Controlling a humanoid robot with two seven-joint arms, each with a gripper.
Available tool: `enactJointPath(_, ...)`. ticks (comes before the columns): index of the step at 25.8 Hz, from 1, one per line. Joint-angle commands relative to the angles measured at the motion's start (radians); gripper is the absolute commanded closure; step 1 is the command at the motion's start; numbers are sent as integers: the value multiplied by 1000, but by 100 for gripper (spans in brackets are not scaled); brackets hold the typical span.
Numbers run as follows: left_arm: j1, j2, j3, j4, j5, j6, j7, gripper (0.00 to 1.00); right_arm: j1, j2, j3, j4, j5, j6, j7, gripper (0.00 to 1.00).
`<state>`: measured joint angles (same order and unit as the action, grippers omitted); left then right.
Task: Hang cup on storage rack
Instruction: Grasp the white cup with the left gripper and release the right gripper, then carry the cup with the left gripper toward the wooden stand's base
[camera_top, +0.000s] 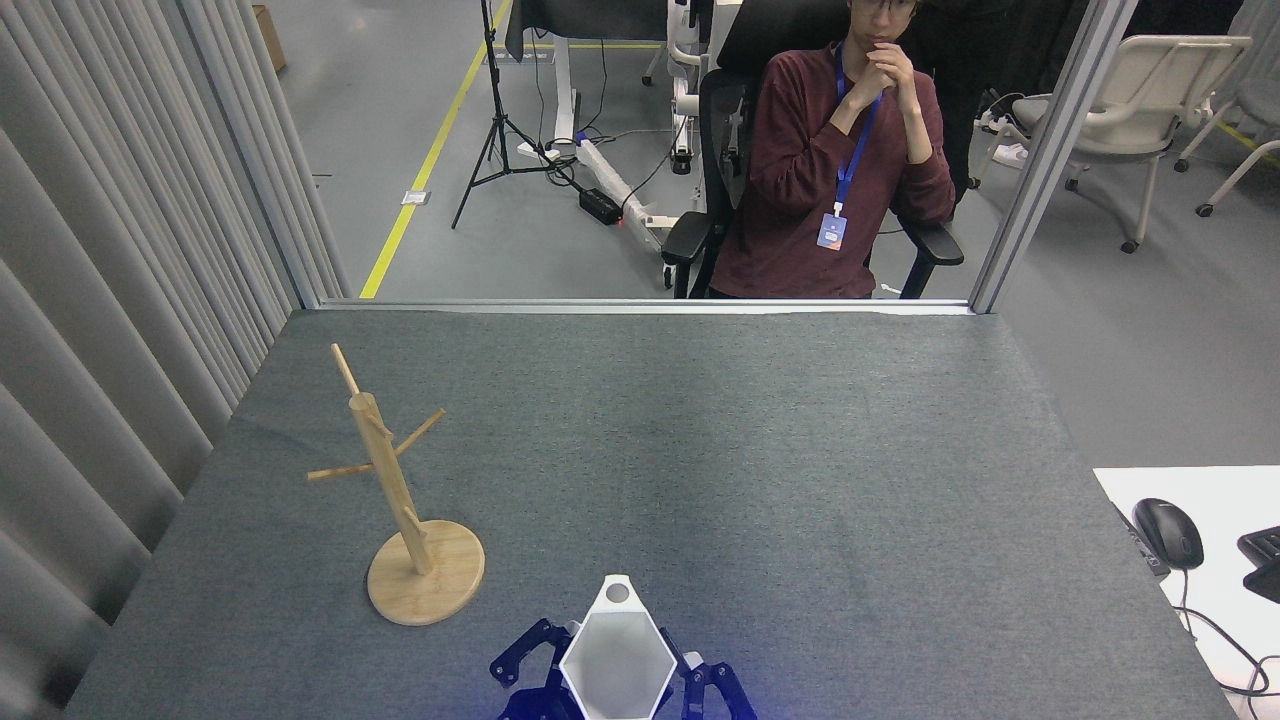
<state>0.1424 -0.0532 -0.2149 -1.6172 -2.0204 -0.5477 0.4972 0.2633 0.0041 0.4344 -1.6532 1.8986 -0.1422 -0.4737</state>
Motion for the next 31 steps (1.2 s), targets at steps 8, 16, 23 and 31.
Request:
enactJointPath(8, 2, -2, 0, -1, -1, 0, 0, 77, -1, -3, 0, -77, -4, 1, -54, 2)
enactJointPath(16, 0, -4, 0, 0, -1, 0, 0, 76, -38, 14, -97, -142, -234, 72, -75, 2)
enactJointPath(23, 13, -4, 3, -16, -1, 2, 0, 76, -93, -7, -556, -85, -604, 53, 124, 2)
enactJointPath(31, 25, 1, 101, -52, 12, 2, 0, 76, 117, -217, -592, -19, -552, -51, 205, 2)
